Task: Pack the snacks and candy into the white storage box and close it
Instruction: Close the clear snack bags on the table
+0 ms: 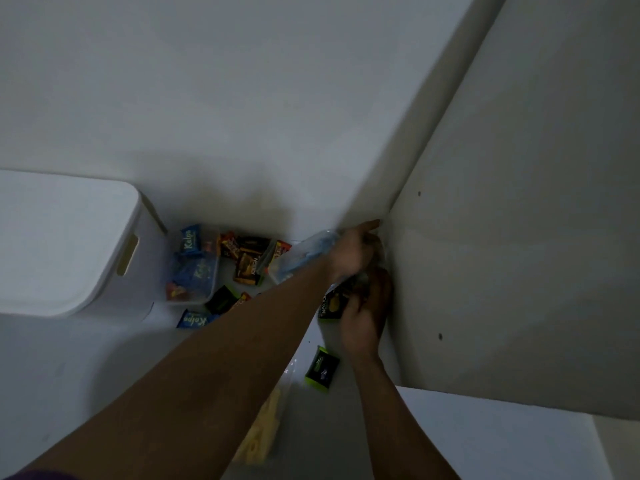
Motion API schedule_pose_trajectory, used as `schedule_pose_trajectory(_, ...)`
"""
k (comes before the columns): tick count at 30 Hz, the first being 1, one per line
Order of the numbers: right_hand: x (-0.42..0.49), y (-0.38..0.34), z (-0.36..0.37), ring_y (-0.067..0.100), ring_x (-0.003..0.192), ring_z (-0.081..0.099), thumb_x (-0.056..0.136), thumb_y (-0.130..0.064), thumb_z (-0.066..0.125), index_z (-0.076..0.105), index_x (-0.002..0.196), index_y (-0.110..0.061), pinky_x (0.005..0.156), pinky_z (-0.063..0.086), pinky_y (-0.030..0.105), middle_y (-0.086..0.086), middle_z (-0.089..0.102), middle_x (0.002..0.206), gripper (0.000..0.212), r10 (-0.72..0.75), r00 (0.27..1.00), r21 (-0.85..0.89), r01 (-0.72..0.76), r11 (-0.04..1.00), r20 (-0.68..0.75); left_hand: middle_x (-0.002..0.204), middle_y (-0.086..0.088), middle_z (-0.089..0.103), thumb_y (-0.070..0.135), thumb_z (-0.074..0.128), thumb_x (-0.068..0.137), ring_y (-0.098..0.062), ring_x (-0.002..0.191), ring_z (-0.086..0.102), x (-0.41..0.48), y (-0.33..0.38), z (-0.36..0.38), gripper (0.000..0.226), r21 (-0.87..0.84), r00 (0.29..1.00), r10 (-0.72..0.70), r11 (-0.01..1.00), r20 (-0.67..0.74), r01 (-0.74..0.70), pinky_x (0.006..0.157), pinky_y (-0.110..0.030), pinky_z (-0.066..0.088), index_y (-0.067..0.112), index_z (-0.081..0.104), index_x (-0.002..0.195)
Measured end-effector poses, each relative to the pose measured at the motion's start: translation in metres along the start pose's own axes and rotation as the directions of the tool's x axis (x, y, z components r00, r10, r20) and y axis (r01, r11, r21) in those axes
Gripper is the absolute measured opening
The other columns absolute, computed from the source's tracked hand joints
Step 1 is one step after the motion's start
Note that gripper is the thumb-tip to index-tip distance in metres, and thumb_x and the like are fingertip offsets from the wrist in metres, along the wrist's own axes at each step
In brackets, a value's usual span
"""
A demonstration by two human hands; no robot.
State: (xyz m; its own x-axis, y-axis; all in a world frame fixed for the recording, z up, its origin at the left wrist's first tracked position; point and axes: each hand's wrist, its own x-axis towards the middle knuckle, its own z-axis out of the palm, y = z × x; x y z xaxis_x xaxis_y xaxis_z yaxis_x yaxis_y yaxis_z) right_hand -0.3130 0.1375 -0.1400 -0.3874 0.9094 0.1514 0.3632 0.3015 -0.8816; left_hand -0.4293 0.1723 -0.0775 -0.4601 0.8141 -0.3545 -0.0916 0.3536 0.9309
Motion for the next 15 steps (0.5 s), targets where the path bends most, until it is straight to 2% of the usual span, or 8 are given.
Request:
schedule_pose_trajectory(2,0.003,-0.009,-0.003,0.019,0.131,0.036,0.095,-0.004,0.044,0.054,0.128,0.007,0.108,0.020,0.005,0.026,0.042,0.140,0.036,-0.068,0.997,0.015,0.068,0.998,-0.026,0.068,0.001,0.067,-0.017,0.040,0.091,-0.013,0.057,0.062,-0.005,0.007,-0.004,0.056,-0.101,1.000,-0.031,0.994,-0.002,0.031,0.050,-0.021,0.048,0.001,0.038,0.144)
schedule_pose_trajectory(3,0.004,-0.015,-0.005,0.017,0.129,0.038,0.094,-0.003,0.044,0.056,0.124,0.008,0.107,0.022,0.006,0.027,0.043,0.137,0.034,-0.100,0.994,0.021,0.101,0.995,-0.039,0.062,0.004,0.067,-0.019,0.039,0.091,-0.010,0.051,0.061,-0.008,0.011,-0.007,0.054,-0.135,0.999,-0.044,0.990,-0.011,0.043,0.046,-0.019,0.047,0.001,0.039,0.142)
schedule_pose_trajectory(6,0.004,-0.034,-0.008,0.004,0.127,0.032,0.096,-0.005,0.045,0.060,0.118,0.005,0.105,0.026,0.008,0.023,0.039,0.138,0.029,-0.121,0.989,0.041,0.125,0.991,-0.081,0.062,-0.001,0.065,-0.018,0.040,0.091,-0.008,0.045,0.057,-0.024,0.025,-0.018,0.052,-0.235,0.998,-0.064,0.970,-0.007,0.060,0.043,-0.017,0.043,0.001,0.044,0.140)
schedule_pose_trajectory(9,0.002,-0.055,-0.014,0.013,0.134,0.035,0.099,-0.016,0.043,0.060,0.118,0.000,0.108,0.033,0.018,0.017,0.036,0.144,0.030,-0.132,0.986,0.067,0.139,0.988,-0.107,0.070,0.000,0.067,-0.012,0.049,0.091,-0.011,0.053,0.057,-0.045,0.032,-0.029,0.050,-0.291,0.998,-0.063,0.955,-0.023,0.054,0.051,-0.023,0.045,0.006,0.048,0.138)
schedule_pose_trajectory(12,-0.003,-0.075,-0.024,0.017,0.128,0.048,0.100,-0.017,0.042,0.057,0.129,-0.006,0.107,0.040,0.025,0.010,0.051,0.138,0.035,-0.184,0.981,0.121,0.191,0.974,-0.066,0.089,-0.004,0.070,-0.003,0.054,0.093,-0.017,0.070,0.063,-0.066,0.036,-0.038,0.047,-0.325,0.998,-0.058,0.945,-0.020,0.049,0.069,-0.031,0.051,0.013,0.051,0.137)
schedule_pose_trajectory(14,-0.009,-0.089,-0.029,0.015,0.121,0.057,0.100,-0.021,0.045,0.056,0.131,-0.013,0.103,0.048,0.033,0.003,0.060,0.132,0.034,-0.138,0.990,0.200,0.143,0.969,-0.038,0.096,-0.010,0.071,-0.002,0.056,0.092,-0.022,0.077,0.063,-0.081,0.038,-0.043,0.050,-0.396,0.998,-0.057,0.917,-0.019,0.044,0.077,-0.036,0.051,0.014,0.050,0.139)
schedule_pose_trajectory(15,-0.014,-0.096,-0.032,0.012,0.118,0.060,0.100,-0.023,0.049,0.056,0.132,-0.017,0.101,0.050,0.033,0.000,0.062,0.129,0.033,-0.096,0.995,0.234,0.097,0.967,-0.015,0.096,-0.011,0.071,-0.004,0.055,0.092,-0.022,0.077,0.064,-0.090,0.038,-0.047,0.051,-0.435,0.998,-0.059,0.900,-0.028,0.041,0.079,-0.036,0.052,0.015,0.049,0.139)
